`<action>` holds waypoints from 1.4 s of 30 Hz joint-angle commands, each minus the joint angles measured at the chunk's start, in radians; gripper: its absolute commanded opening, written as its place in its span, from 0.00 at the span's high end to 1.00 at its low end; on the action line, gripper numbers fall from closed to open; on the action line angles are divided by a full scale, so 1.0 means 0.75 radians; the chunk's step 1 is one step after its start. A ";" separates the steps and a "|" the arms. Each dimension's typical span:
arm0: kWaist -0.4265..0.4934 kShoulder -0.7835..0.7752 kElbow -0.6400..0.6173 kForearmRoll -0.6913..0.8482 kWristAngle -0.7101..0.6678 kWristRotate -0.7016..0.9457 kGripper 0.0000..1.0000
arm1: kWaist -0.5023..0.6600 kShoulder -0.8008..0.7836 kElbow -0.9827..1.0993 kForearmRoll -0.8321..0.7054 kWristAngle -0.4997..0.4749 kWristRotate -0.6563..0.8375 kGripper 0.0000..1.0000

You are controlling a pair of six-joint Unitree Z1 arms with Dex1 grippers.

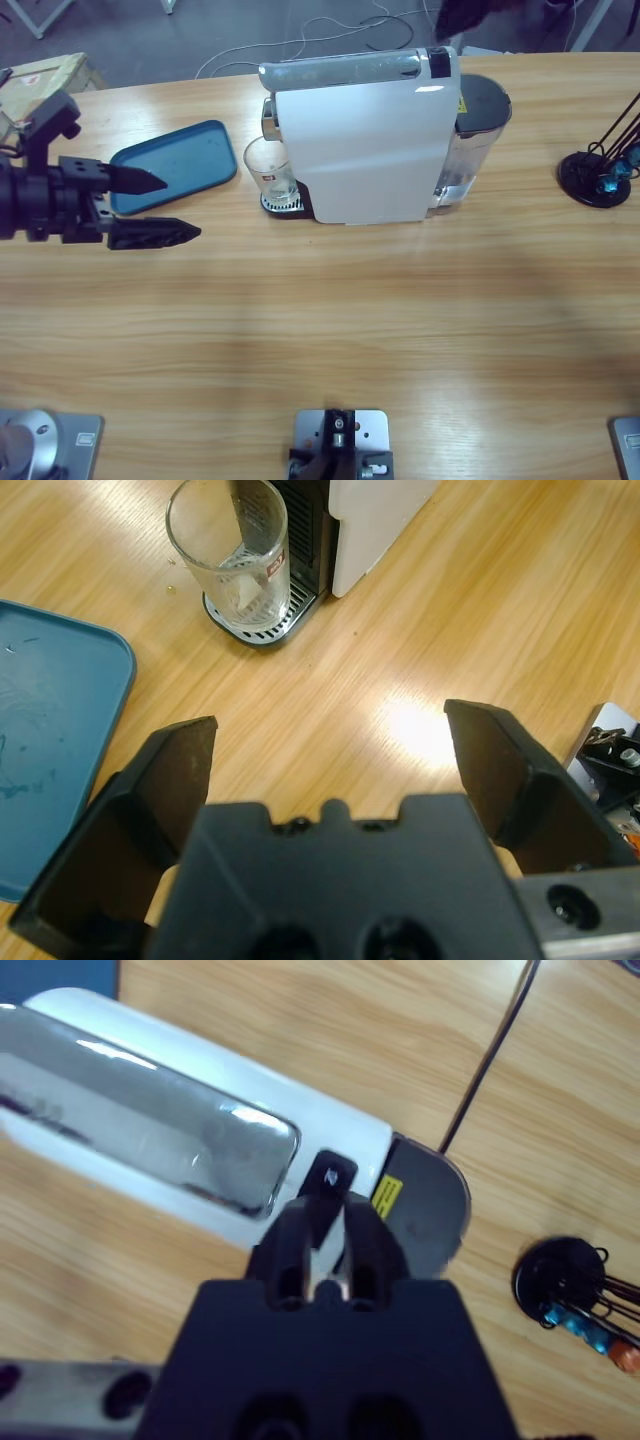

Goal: Pour coffee

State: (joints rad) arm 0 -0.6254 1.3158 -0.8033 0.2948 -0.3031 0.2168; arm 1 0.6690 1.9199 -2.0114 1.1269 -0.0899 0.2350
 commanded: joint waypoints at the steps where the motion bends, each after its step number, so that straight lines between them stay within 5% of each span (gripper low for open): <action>1: -0.033 0.018 0.026 -0.019 0.007 -0.009 0.01 | 0.077 -0.191 0.231 -0.100 -0.081 0.110 0.00; 30: -0.060 -0.020 0.061 -0.011 0.018 0.001 0.01 | 0.077 -0.163 0.139 -0.036 -0.079 0.147 0.00; 42: -0.064 -0.140 0.115 -0.007 -0.006 -0.029 0.01 | 0.223 -0.403 0.344 -0.073 -0.193 0.214 0.00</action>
State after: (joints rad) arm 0 -0.6617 1.2884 -0.7639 0.2936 -0.3033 0.2115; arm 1 0.7667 1.7571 -1.8972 1.0964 -0.1946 0.3367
